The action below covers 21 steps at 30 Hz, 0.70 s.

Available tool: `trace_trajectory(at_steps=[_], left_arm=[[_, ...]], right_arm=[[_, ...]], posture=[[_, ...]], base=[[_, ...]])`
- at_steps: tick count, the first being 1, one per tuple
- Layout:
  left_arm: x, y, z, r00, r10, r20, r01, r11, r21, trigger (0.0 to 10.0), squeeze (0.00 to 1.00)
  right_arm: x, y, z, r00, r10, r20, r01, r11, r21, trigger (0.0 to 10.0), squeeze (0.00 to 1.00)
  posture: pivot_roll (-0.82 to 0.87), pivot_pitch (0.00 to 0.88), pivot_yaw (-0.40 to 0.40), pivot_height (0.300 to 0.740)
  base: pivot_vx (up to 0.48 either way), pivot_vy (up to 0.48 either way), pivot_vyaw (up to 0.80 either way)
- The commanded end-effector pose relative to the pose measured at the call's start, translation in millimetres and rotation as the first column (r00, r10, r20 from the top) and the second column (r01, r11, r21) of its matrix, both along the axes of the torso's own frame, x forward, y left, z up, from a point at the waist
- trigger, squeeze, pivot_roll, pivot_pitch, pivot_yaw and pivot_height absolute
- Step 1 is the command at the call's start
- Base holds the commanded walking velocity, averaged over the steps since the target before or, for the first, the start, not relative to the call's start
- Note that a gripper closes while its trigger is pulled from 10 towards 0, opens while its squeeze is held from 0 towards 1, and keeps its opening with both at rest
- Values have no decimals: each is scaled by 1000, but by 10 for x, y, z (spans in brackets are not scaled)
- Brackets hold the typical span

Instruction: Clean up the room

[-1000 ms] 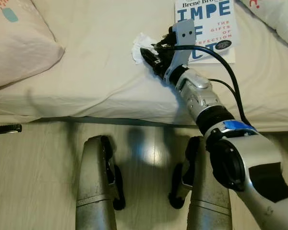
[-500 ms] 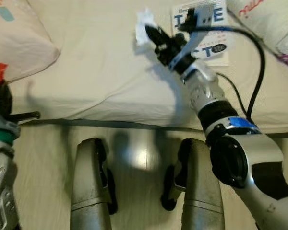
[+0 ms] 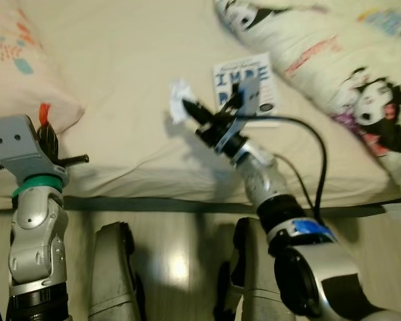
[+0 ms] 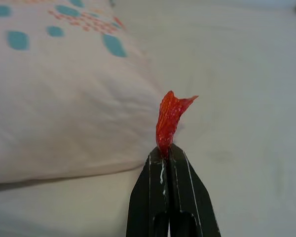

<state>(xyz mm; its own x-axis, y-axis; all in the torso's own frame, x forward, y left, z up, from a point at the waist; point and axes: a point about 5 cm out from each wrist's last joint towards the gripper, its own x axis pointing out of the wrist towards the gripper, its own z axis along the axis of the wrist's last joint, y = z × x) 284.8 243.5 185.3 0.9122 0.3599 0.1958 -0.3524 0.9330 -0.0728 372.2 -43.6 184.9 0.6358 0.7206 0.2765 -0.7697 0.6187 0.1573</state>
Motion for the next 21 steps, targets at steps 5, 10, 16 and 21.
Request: trace_trajectory(at_steps=[5,10,16,21], left_arm=[[59,-140,-575,988,-84,-127,72,993,-92,0,0],[66,-469,-928,939,-312,-148,285,942,-174,5451,0],[71,-664,-1152,897,-396,-196,357,911,-204,10000,0],[48,-647,-1349,887,-380,-261,326,917,-228,10000,0]], right_arm=[[-195,-4,-646,982,-2,-187,-17,995,-96,0,0],[-380,-178,-1094,943,-56,-327,-6,983,-185,0,0],[-398,-372,-1223,917,-139,-373,53,971,-232,0,0],[-398,-455,-1270,902,-185,-390,89,964,-252,235,0]], posture=[[4,47,-56,510],[-12,7,-56,515],[-19,0,-42,535],[-21,0,-32,550]], base=[[0,0,0],[0,0,0],[0,0,0],[0,0,0]])
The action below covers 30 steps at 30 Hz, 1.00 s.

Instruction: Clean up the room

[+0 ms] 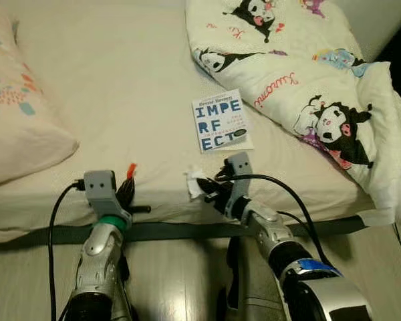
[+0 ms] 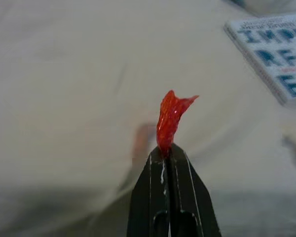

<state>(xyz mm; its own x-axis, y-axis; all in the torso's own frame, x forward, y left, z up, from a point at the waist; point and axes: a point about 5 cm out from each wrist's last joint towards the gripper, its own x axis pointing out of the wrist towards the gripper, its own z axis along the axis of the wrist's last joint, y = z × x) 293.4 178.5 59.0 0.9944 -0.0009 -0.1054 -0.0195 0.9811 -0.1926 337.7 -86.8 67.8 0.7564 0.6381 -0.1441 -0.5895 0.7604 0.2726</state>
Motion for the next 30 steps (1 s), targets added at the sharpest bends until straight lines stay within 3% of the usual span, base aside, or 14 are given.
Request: trace_trajectory(at_steps=[1,2,5,6,9,18,23,30], left_arm=[[-47,30,-153,998,26,-57,-26,1000,1,10000,0],[-63,59,-217,995,42,-86,-41,999,8,10000,0],[-75,88,-285,993,51,-108,-50,999,14,10000,0],[-104,104,-343,990,55,-128,-52,998,20,10000,0],[-209,134,-526,978,61,-198,-58,998,25,10000,0],[-329,165,-742,949,88,-304,-96,995,-11,10000,0],[-314,201,-725,952,131,-278,-131,991,17,10000,0],[-301,226,-720,952,151,-267,-154,988,10,10000,0]], right_arm=[[-62,-45,-121,999,-13,-44,12,1000,-25,3686,0],[-72,-64,-143,999,-18,-51,16,999,-31,3059,0],[-81,-82,-164,998,-23,-58,21,999,-38,3059,0],[-88,-82,-174,998,-21,-60,19,999,-43,10000,0],[-109,-78,-208,997,-18,-71,13,998,-65,10000,0],[-139,-91,-261,996,-25,-89,18,996,-85,10000,0],[-139,-90,-264,996,-19,-91,10,995,-96,10000,0],[-115,-67,-204,998,19,-58,-24,996,-83,10000,0]], posture=[[-16,0,-33,555],[-15,0,-36,560],[-16,0,-34,570],[-17,0,-33,575],[-24,0,-30,595],[-34,0,-27,615],[-34,0,-32,615],[-40,0,-39,620]], base=[[0,0,0],[0,0,0],[0,0,0],[0,0,0],[0,0,0],[-127,0,0],[-480,0,0],[0,0,0]])
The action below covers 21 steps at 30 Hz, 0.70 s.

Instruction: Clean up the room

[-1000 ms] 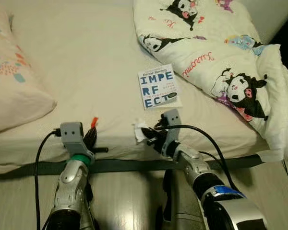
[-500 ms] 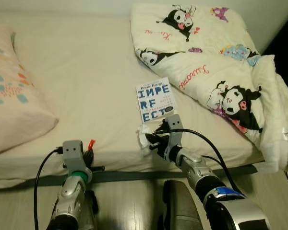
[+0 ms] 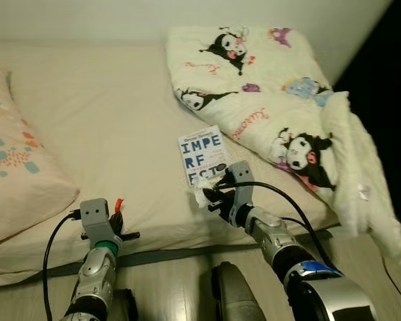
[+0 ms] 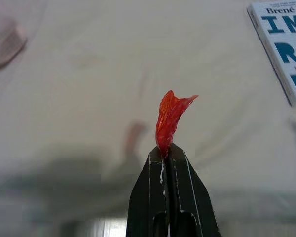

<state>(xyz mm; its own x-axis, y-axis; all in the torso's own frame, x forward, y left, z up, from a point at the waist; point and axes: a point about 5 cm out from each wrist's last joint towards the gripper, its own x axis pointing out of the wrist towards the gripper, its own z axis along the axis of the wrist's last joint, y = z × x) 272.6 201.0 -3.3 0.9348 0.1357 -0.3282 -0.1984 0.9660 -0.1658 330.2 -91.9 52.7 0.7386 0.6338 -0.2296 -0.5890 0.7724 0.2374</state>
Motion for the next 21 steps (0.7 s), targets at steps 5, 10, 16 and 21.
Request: trace_trajectory(at_steps=[5,10,16,21], left_arm=[[-110,-5,-128,998,16,-58,-16,1000,-7,10000,0],[-186,-6,-212,994,12,-108,-11,1000,9,10000,0],[-334,49,-335,984,28,-178,-26,1000,18,10000,0],[-545,150,-486,958,74,-277,-74,997,12,10000,0]], right_arm=[[-32,-29,-49,1000,6,-9,-6,1000,-20,10000,0],[-38,-26,-61,1000,6,-15,-7,1000,-27,10000,0],[-55,-13,-82,1000,13,-23,-13,999,-29,10000,0],[-95,-25,-143,999,9,-47,-11,999,-44,10000,0]], posture=[[-40,0,-43,640],[-40,0,-43,655],[-37,0,-44,675],[-35,0,-48,695]], base=[[0,0,0],[0,0,0],[0,0,0],[0,0,0]])
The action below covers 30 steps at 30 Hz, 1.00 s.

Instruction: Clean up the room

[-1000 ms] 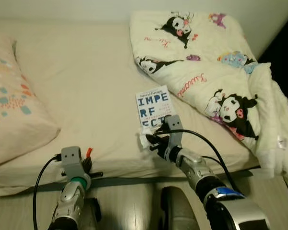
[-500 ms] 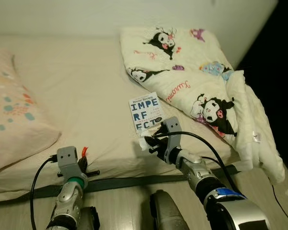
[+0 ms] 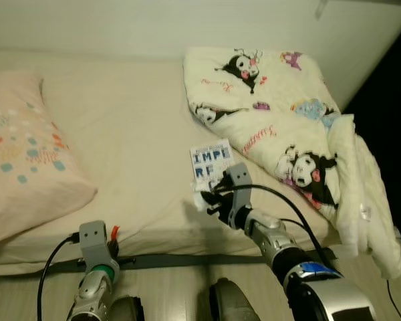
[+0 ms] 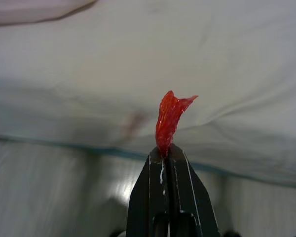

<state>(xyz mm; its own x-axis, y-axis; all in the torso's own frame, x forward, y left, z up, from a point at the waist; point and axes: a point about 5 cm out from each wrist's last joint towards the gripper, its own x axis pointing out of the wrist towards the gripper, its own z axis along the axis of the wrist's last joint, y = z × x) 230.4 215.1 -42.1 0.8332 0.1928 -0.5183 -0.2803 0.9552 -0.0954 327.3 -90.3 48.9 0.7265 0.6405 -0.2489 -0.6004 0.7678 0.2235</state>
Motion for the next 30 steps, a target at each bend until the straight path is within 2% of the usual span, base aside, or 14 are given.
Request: trace_trajectory(at_steps=[1,5,9,12,13,16,22,24,25,28,29,30], left_arm=[[-165,29,-124,996,31,-82,-32,999,-17,10000,0],[-286,74,-199,989,45,-141,-48,999,-17,10000,0],[-340,93,-232,984,57,-168,-61,998,-21,10000,0],[-397,112,-266,978,65,-198,-71,997,-21,10000,0],[-397,112,-266,978,65,-198,-71,997,-21,10000,0],[-434,121,-288,973,76,-219,-84,996,-26,10000,0],[-505,133,-325,966,83,-246,-93,995,-28,10000,0],[-622,153,-381,950,108,-292,-121,992,-27,10000,0],[-622,153,-381,950,108,-292,-121,992,-27,10000,0],[-812,174,-462,925,134,-355,-149,989,-16,10000,0],[-812,174,-462,925,134,-355,-149,989,-16,10000,0],[-908,159,-500,917,124,-379,-139,990,-11,10000,0]], right_arm=[[-83,-56,-134,999,-14,-51,13,999,-33,10000,0],[-178,-141,-283,993,-48,-110,38,996,-85,10000,0],[-252,-205,-386,986,-71,-150,53,991,-122,10000,0],[-395,-316,-559,971,-107,-212,66,979,-193,10000,0],[-395,-316,-559,971,-107,-212,66,979,-193,10000,0],[-555,-440,-729,952,-149,-269,70,956,-284,10000,0],[-733,-584,-893,923,-212,-320,79,921,-381,10000,0],[-881,-705,-1011,899,-268,-345,82,879,-470,10000,0],[-881,-705,-1011,899,-268,-345,82,879,-470,10000,0],[-1077,-833,-1134,847,-332,-416,103,869,-484,10000,0],[-1077,-833,-1134,847,-332,-416,103,869,-484,10000,0],[-1130,-870,-1165,851,-327,-410,72,848,-526,10000,0]], posture=[[-35,0,-48,700],[-31,0,-50,715],[-29,0,-52,725],[-27,0,-53,740],[-27,0,-53,740],[-27,0,-54,740],[-28,0,-54,740],[-29,0,-51,740],[-29,0,-51,740],[-30,0,-45,740],[-30,0,-45,740],[-30,0,-43,740]], base=[[0,0,0],[0,0,0],[0,0,0],[0,0,0],[0,0,0],[0,0,0],[0,0,0],[0,0,0],[0,0,0],[0,0,0],[0,0,0],[0,0,794]])
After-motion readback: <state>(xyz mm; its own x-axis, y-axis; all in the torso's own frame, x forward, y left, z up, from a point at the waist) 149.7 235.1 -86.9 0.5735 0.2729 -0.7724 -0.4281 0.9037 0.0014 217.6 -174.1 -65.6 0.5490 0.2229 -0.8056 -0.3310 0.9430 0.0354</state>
